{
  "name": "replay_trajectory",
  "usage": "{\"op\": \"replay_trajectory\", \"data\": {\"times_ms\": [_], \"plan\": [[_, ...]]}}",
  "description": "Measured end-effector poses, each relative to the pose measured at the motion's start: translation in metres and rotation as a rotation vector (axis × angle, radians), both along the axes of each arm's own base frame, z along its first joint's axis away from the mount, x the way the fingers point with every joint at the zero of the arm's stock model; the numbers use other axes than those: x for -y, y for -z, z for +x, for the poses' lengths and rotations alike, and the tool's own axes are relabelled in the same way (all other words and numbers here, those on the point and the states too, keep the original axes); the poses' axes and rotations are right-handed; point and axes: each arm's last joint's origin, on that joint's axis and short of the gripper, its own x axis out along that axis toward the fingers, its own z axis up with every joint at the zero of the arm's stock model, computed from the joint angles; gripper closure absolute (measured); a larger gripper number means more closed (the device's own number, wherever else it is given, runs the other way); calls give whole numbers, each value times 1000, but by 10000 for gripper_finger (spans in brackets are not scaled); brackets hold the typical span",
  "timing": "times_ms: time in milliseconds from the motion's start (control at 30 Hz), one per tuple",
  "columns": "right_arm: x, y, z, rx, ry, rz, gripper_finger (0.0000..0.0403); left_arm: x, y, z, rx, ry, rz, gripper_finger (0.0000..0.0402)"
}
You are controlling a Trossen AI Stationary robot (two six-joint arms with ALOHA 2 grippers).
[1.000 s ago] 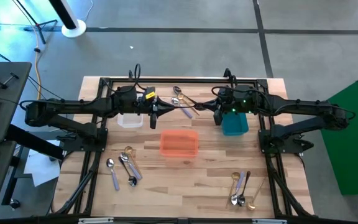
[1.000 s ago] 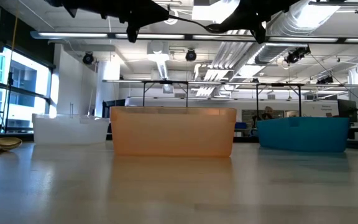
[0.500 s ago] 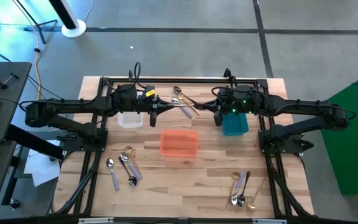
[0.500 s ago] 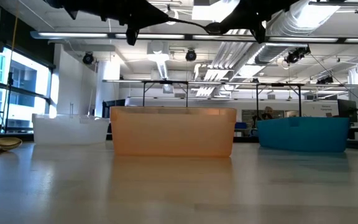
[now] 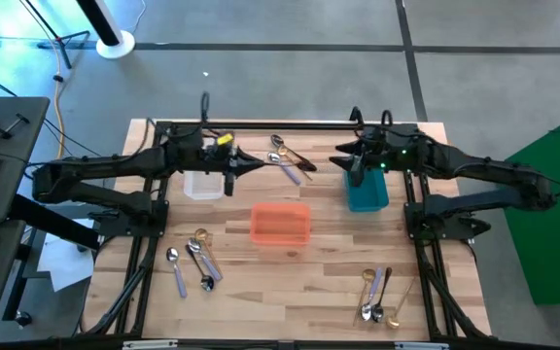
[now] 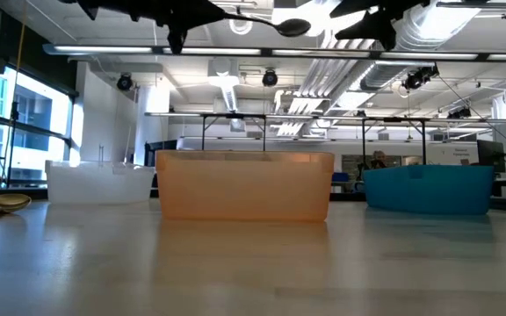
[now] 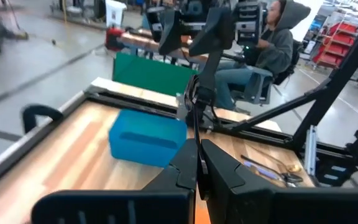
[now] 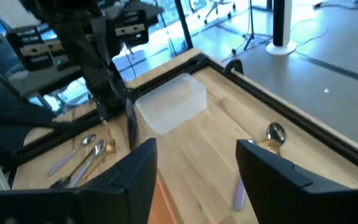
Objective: Sort silverware by color (type)
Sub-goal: Put the top center black spoon into the white bin
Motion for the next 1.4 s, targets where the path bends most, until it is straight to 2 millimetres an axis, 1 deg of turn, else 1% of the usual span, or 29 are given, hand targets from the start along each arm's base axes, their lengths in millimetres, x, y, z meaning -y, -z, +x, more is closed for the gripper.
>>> {"op": "replay_trajectory", "data": {"times_ms": [133,200,333,467,567,800,1167,1400], "plan": [[-1,-5,-4,42,8,13,193,0,-17,-22,58,-33,28,401],[-1,-6,-3,57,0,12,192,1,-21,-33,100,-46,38,401],[-2,-7,-1,74,-37,13,192,6,-16,-51,153,-53,-2,402],[-6,-9,1,70,-198,-66,195,14,-8,-62,162,-35,-39,401],[-11,-9,3,79,-292,-104,199,17,-8,-65,175,-21,-38,401],[-18,-7,7,69,-339,-132,201,17,-9,-66,181,-26,-29,401],[-19,-5,11,53,-348,-153,202,16,-8,-66,179,-48,-10,401],[-17,-5,10,45,-301,-167,202,16,-8,-66,177,-50,-10,401]]}}
